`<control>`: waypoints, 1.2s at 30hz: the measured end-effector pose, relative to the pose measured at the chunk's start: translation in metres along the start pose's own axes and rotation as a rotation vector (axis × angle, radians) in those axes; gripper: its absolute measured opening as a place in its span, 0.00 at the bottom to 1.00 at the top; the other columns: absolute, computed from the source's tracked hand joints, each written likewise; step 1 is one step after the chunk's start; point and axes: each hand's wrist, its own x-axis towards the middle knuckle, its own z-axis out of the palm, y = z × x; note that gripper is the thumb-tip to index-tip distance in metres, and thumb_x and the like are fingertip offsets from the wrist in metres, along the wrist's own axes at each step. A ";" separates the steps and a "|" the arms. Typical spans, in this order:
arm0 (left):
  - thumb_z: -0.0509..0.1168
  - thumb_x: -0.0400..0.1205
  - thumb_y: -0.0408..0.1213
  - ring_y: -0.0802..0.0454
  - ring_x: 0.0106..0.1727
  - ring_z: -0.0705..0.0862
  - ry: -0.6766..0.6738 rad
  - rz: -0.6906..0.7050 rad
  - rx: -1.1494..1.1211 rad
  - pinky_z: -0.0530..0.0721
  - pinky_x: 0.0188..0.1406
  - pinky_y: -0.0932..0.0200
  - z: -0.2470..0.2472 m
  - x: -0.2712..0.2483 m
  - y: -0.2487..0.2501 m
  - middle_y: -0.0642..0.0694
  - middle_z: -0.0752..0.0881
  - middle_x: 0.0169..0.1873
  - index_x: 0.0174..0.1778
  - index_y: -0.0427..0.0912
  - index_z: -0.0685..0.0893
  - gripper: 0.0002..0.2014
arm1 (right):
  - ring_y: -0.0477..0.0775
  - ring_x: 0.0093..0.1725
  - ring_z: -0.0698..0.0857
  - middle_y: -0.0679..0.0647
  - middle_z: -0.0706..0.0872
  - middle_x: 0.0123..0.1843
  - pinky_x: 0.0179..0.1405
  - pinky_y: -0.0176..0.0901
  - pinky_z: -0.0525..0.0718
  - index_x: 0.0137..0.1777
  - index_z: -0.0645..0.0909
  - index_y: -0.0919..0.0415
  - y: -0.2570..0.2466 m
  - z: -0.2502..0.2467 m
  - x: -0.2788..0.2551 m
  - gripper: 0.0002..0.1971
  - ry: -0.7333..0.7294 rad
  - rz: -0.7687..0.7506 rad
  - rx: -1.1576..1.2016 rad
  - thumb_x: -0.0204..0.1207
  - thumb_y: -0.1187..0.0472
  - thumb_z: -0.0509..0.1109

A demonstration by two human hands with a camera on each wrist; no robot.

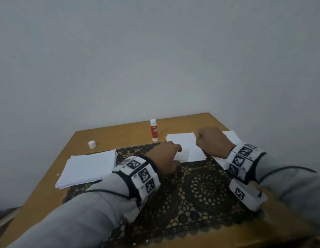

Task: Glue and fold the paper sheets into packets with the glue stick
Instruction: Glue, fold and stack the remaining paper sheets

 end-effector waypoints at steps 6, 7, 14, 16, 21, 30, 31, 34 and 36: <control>0.63 0.84 0.48 0.47 0.76 0.70 -0.100 -0.042 0.076 0.69 0.75 0.50 0.004 0.047 0.009 0.46 0.72 0.76 0.79 0.46 0.66 0.28 | 0.60 0.41 0.85 0.60 0.87 0.40 0.43 0.57 0.86 0.42 0.82 0.69 0.000 0.011 0.007 0.10 0.033 0.042 0.057 0.79 0.66 0.61; 0.63 0.83 0.49 0.47 0.74 0.72 -0.115 -0.052 0.091 0.71 0.74 0.50 0.004 0.051 0.008 0.46 0.73 0.75 0.78 0.47 0.68 0.28 | 0.60 0.41 0.85 0.60 0.86 0.40 0.43 0.57 0.86 0.41 0.81 0.69 0.003 0.012 0.008 0.09 0.040 0.046 0.066 0.78 0.66 0.61; 0.69 0.78 0.53 0.48 0.68 0.76 -0.137 -0.022 0.172 0.75 0.68 0.53 0.002 0.058 0.002 0.48 0.79 0.68 0.73 0.52 0.75 0.27 | 0.59 0.44 0.83 0.57 0.84 0.43 0.44 0.54 0.85 0.44 0.79 0.66 0.005 0.013 0.009 0.06 0.052 0.042 0.075 0.78 0.67 0.61; 0.70 0.77 0.54 0.48 0.68 0.76 -0.158 -0.011 0.188 0.75 0.69 0.53 -0.001 0.057 0.003 0.48 0.79 0.68 0.73 0.52 0.75 0.29 | 0.58 0.44 0.84 0.57 0.85 0.43 0.44 0.55 0.86 0.45 0.80 0.66 0.004 0.013 0.009 0.06 0.049 0.036 0.072 0.78 0.66 0.61; 0.66 0.80 0.49 0.48 0.60 0.80 -0.119 0.028 0.270 0.78 0.59 0.56 -0.002 0.048 0.010 0.45 0.83 0.60 0.72 0.50 0.76 0.23 | 0.59 0.45 0.84 0.57 0.85 0.44 0.43 0.53 0.85 0.47 0.79 0.65 0.003 0.014 0.009 0.05 0.052 0.037 0.070 0.77 0.66 0.62; 0.64 0.81 0.35 0.46 0.59 0.81 -0.120 0.070 0.277 0.80 0.54 0.56 -0.003 0.021 0.002 0.43 0.82 0.60 0.74 0.49 0.71 0.23 | 0.60 0.44 0.85 0.58 0.85 0.43 0.44 0.55 0.86 0.45 0.79 0.66 0.005 0.015 0.009 0.05 0.026 0.048 0.068 0.77 0.66 0.62; 0.63 0.81 0.34 0.46 0.59 0.81 -0.116 0.079 0.265 0.80 0.55 0.55 -0.004 0.014 -0.002 0.44 0.82 0.60 0.72 0.50 0.73 0.22 | 0.60 0.44 0.86 0.58 0.85 0.43 0.44 0.55 0.86 0.45 0.80 0.66 0.005 0.015 0.009 0.05 0.022 0.052 0.069 0.77 0.66 0.62; 0.64 0.80 0.33 0.48 0.60 0.81 -0.129 0.114 0.247 0.81 0.62 0.51 -0.003 -0.012 -0.015 0.48 0.84 0.60 0.68 0.52 0.76 0.21 | 0.61 0.45 0.86 0.60 0.86 0.45 0.41 0.52 0.84 0.45 0.80 0.69 0.005 0.014 0.008 0.06 0.008 0.057 0.067 0.76 0.68 0.62; 0.63 0.80 0.32 0.50 0.65 0.79 -0.159 0.135 0.258 0.78 0.67 0.51 -0.001 -0.035 -0.024 0.49 0.82 0.64 0.70 0.52 0.76 0.22 | 0.58 0.41 0.82 0.63 0.87 0.47 0.37 0.49 0.78 0.44 0.79 0.70 0.004 0.014 0.008 0.06 -0.005 0.052 0.060 0.76 0.68 0.62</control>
